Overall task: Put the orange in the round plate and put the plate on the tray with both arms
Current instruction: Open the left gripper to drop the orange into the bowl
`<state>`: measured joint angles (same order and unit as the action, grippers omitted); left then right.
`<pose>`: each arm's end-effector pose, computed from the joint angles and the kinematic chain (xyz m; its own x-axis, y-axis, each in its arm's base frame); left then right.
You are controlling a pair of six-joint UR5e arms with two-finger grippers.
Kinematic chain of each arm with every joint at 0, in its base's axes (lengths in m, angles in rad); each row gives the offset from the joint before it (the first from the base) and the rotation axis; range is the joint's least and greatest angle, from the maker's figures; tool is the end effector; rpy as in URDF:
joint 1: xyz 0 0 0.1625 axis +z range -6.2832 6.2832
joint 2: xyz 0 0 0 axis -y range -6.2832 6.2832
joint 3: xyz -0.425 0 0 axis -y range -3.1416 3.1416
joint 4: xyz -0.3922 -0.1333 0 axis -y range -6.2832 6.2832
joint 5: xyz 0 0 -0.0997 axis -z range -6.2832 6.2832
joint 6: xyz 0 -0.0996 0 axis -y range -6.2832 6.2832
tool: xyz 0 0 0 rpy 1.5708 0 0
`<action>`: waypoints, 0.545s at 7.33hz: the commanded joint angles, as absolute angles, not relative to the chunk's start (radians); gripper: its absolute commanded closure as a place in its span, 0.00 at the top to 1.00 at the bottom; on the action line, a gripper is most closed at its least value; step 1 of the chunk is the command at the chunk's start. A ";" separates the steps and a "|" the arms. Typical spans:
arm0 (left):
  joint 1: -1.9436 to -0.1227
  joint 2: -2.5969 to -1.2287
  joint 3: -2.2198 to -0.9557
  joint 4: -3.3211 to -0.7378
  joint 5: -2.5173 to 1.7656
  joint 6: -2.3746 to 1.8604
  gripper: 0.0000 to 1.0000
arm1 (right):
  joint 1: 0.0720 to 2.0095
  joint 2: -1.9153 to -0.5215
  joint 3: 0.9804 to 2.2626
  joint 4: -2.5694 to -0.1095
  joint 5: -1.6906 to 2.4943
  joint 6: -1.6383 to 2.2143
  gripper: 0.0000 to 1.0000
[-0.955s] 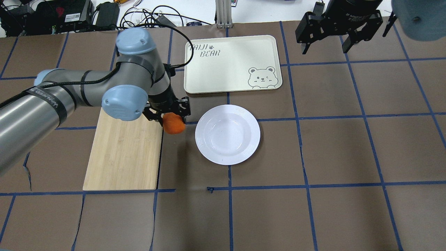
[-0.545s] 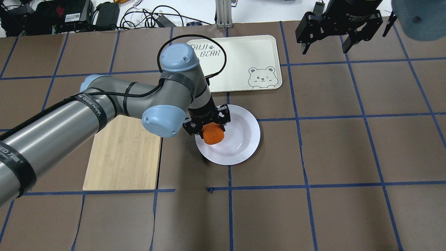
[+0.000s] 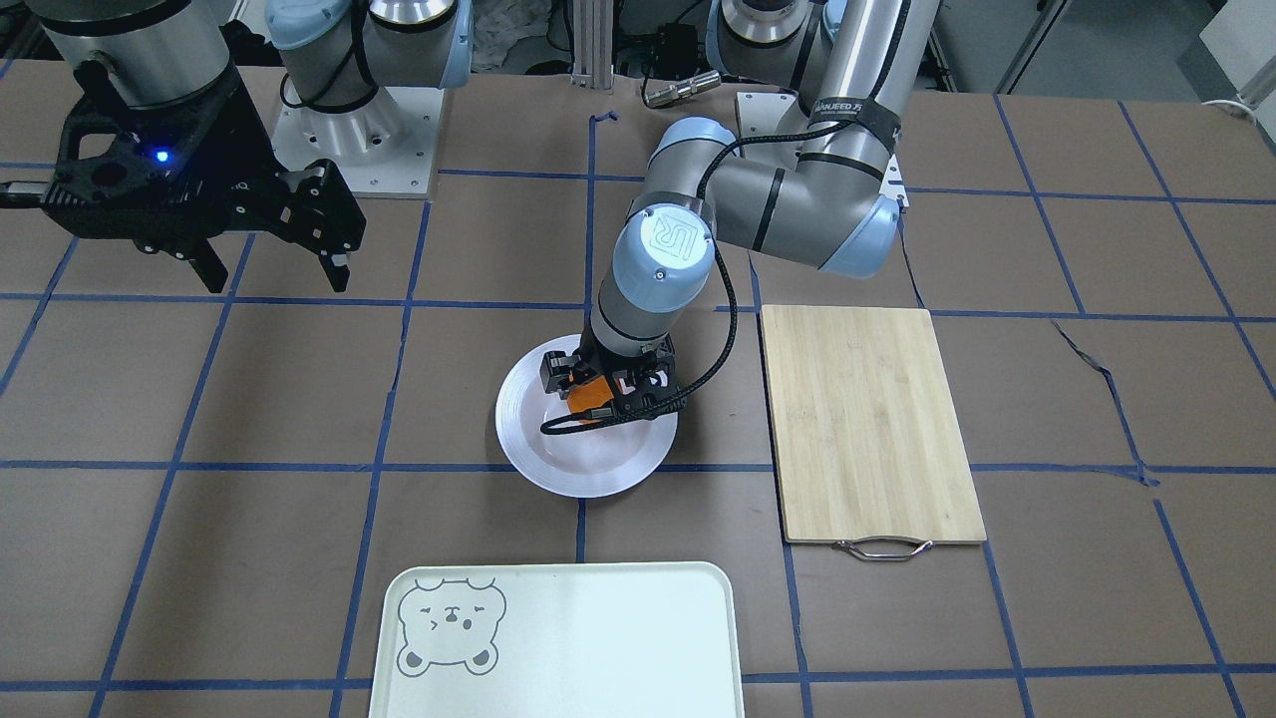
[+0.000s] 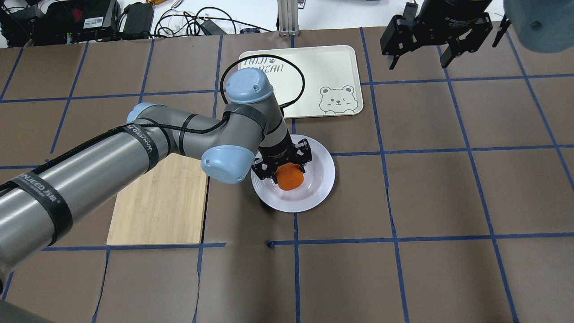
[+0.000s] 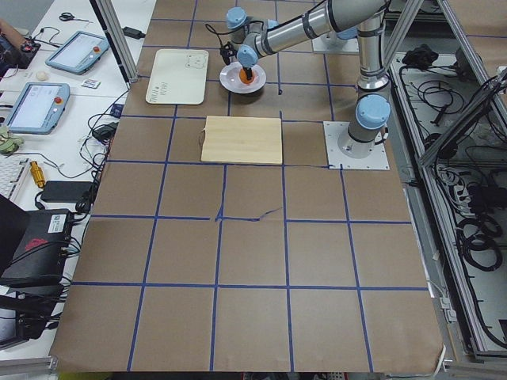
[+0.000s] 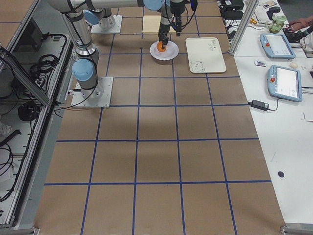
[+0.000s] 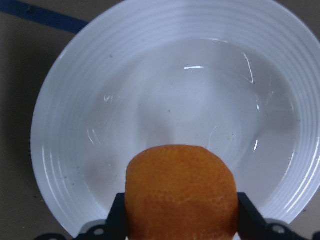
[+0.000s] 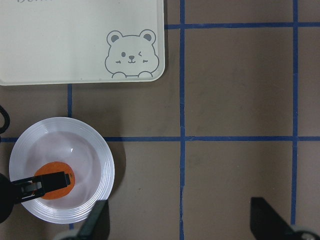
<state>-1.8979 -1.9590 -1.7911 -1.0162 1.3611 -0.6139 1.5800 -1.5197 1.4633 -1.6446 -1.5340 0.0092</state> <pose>-0.3313 -0.4969 0.2290 -0.9449 -0.2965 0.1389 -0.2734 0.9479 0.1638 0.1418 -0.5238 0.5233 -0.9993 -0.0049 -0.0377 0.0001 0.9916 -0.1295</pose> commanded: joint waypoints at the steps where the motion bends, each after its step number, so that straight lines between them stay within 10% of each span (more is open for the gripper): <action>1: -1.870 -1.893 -1.754 -1.035 1.467 -0.563 1.00 | 1.580 -1.520 1.463 -1.644 -1.534 0.012 1.00; 4: -1.807 -1.739 -1.556 -1.477 1.514 -0.416 1.00 | 1.563 -1.508 1.463 -1.644 -1.453 0.009 0.99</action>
